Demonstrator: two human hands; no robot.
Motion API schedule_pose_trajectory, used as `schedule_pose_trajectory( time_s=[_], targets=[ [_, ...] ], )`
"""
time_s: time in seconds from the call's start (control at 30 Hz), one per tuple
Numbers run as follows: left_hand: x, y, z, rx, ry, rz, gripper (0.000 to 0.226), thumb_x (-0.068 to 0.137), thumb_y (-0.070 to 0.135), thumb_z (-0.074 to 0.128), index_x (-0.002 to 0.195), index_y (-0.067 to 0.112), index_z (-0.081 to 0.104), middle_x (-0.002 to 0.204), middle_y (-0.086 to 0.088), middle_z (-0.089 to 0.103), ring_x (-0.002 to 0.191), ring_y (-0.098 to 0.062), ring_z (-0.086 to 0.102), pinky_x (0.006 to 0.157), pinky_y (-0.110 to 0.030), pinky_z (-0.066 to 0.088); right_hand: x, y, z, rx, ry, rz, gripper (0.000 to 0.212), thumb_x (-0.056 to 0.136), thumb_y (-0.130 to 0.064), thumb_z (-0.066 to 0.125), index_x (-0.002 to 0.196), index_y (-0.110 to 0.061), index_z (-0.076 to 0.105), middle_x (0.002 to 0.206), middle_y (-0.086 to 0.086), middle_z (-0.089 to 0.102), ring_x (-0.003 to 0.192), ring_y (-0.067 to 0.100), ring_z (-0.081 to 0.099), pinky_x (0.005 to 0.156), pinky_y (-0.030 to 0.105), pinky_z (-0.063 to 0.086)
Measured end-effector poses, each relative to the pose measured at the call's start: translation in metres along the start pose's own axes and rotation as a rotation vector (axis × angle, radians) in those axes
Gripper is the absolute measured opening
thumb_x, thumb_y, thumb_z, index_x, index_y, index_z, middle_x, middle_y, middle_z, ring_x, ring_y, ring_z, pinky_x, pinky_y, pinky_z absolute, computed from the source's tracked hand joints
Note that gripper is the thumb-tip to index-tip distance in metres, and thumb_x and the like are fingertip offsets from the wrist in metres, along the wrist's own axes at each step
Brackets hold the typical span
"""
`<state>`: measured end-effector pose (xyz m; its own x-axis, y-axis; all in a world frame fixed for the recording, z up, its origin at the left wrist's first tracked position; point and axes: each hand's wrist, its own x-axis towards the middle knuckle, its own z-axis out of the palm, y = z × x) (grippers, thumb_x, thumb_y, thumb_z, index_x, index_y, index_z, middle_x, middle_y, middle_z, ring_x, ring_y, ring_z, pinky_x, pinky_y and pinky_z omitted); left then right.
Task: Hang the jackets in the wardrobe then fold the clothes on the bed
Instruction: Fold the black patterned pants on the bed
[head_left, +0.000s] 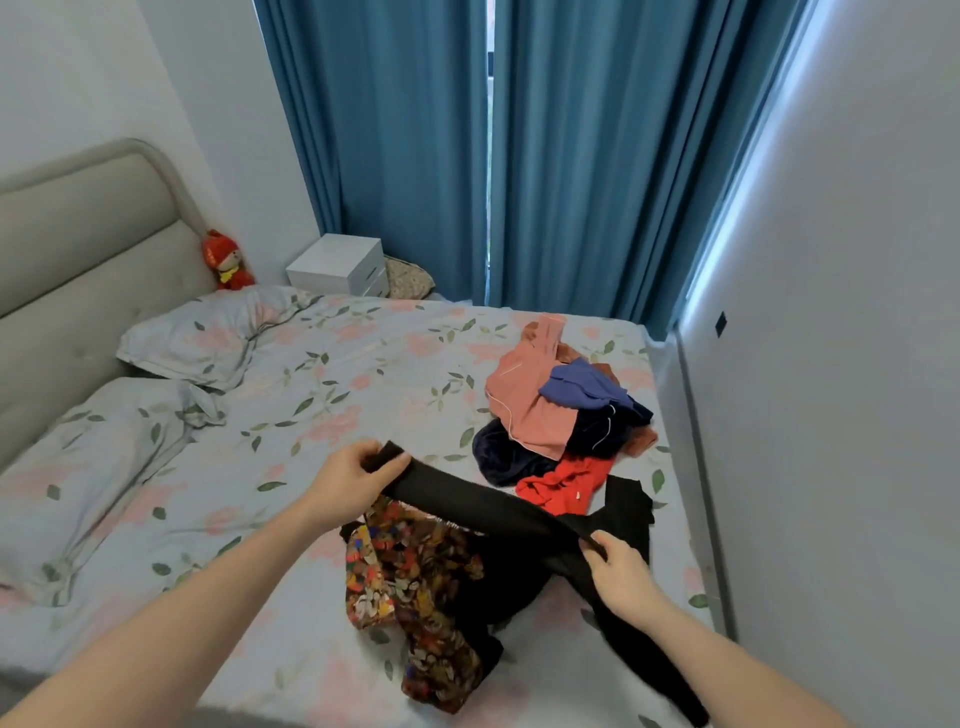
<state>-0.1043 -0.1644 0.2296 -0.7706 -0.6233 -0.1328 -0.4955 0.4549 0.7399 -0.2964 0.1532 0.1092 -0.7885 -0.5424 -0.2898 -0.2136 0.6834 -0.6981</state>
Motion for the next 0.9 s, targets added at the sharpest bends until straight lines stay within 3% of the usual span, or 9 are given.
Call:
schedule_pose_trajectory(
  time_s=[0.13, 0.23, 0.3, 0.4, 0.47, 0.6, 0.7, 0.8, 0.9],
  targets=[
    [0.011, -0.024, -0.006, 0.232, -0.328, -0.085, 0.038, 0.075, 0.056, 0.085, 0.089, 0.024, 0.069, 0.08, 0.008, 0.071, 0.074, -0.008, 0.066, 0.058, -0.018, 0.045, 0.005, -0.003, -0.04, -0.196, -0.238, -0.068, 0.052, 0.076, -0.063, 0.077, 0.069, -0.015, 0.058, 0.06, -0.01, 0.052, 0.056, 0.005, 0.047, 0.059, 0.025, 0.037],
    [0.036, -0.033, -0.006, 0.466, -0.379, -0.1, 0.041, 0.077, 0.053, 0.085, 0.089, 0.021, 0.062, 0.086, 0.003, 0.066, 0.077, -0.013, 0.061, 0.06, -0.022, 0.042, 0.023, -0.014, -0.057, -0.553, -0.451, -0.055, 0.044, 0.062, -0.065, 0.082, 0.083, -0.027, 0.071, 0.083, -0.012, 0.07, 0.075, 0.006, 0.066, 0.068, 0.025, 0.053],
    [0.061, -0.036, -0.01, 0.472, -0.338, -0.114, 0.034, 0.085, 0.049, 0.079, 0.086, 0.017, 0.066, 0.083, -0.002, 0.069, 0.077, -0.019, 0.065, 0.059, -0.026, 0.043, 0.042, -0.024, -0.067, -0.811, -0.431, -0.032, 0.042, 0.076, -0.052, 0.079, 0.102, -0.021, 0.071, 0.105, 0.001, 0.071, 0.095, 0.022, 0.069, 0.08, 0.033, 0.057],
    [0.103, -0.029, -0.029, 0.428, -0.24, -0.153, 0.04, 0.091, 0.049, 0.071, 0.082, 0.011, 0.067, 0.074, -0.008, 0.068, 0.071, -0.028, 0.068, 0.057, -0.031, 0.045, 0.073, -0.052, -0.093, -0.951, -0.195, 0.013, 0.034, 0.099, -0.044, 0.057, 0.121, -0.018, 0.063, 0.123, 0.008, 0.065, 0.115, 0.03, 0.064, 0.088, 0.034, 0.049],
    [0.133, -0.012, -0.047, 0.376, -0.159, -0.176, 0.041, 0.092, 0.046, 0.07, 0.085, 0.006, 0.065, 0.077, -0.012, 0.069, 0.069, -0.031, 0.068, 0.061, -0.038, 0.054, 0.097, -0.081, -0.116, -0.949, -0.044, 0.004, 0.026, 0.102, -0.03, 0.05, 0.122, -0.019, 0.062, 0.123, 0.007, 0.065, 0.114, 0.03, 0.064, 0.089, 0.035, 0.05],
    [0.184, 0.067, -0.101, 0.316, 0.017, -0.087, 0.035, 0.095, 0.04, 0.069, 0.1, 0.005, 0.068, 0.098, -0.014, 0.072, 0.09, -0.033, 0.07, 0.079, -0.042, 0.06, 0.14, -0.154, -0.171, -0.779, 0.257, -0.086, 0.027, 0.09, -0.001, 0.047, 0.105, -0.014, 0.066, 0.113, 0.012, 0.066, 0.1, 0.036, 0.065, 0.08, 0.04, 0.055],
    [0.209, 0.136, -0.152, 0.174, 0.204, 0.021, 0.031, 0.096, 0.034, 0.068, 0.104, 0.004, 0.069, 0.101, -0.013, 0.071, 0.091, -0.031, 0.067, 0.076, -0.039, 0.053, 0.164, -0.219, -0.227, -0.477, 0.53, -0.16, 0.026, 0.08, 0.008, 0.047, 0.088, -0.011, 0.062, 0.098, 0.017, 0.065, 0.088, 0.04, 0.062, 0.067, 0.037, 0.046],
    [0.216, 0.205, -0.201, 0.042, 0.375, 0.161, 0.021, 0.097, 0.029, 0.066, 0.097, 0.009, 0.07, 0.094, -0.01, 0.067, 0.086, -0.028, 0.063, 0.071, -0.037, 0.047, 0.165, -0.286, -0.288, -0.353, 0.735, -0.228, 0.042, 0.078, 0.01, 0.048, 0.102, -0.017, 0.069, 0.1, 0.014, 0.062, 0.09, 0.039, 0.059, 0.073, 0.035, 0.043],
    [0.211, 0.258, -0.245, -0.015, 0.521, 0.31, 0.023, 0.099, 0.033, 0.065, 0.107, 0.013, 0.075, 0.102, -0.008, 0.073, 0.097, -0.029, 0.069, 0.083, -0.042, 0.056, 0.149, -0.34, -0.338, -0.331, 0.897, -0.376, 0.053, 0.076, 0.013, 0.045, 0.11, -0.017, 0.072, 0.112, 0.016, 0.064, 0.098, 0.039, 0.057, 0.083, 0.041, 0.049]
  ],
)
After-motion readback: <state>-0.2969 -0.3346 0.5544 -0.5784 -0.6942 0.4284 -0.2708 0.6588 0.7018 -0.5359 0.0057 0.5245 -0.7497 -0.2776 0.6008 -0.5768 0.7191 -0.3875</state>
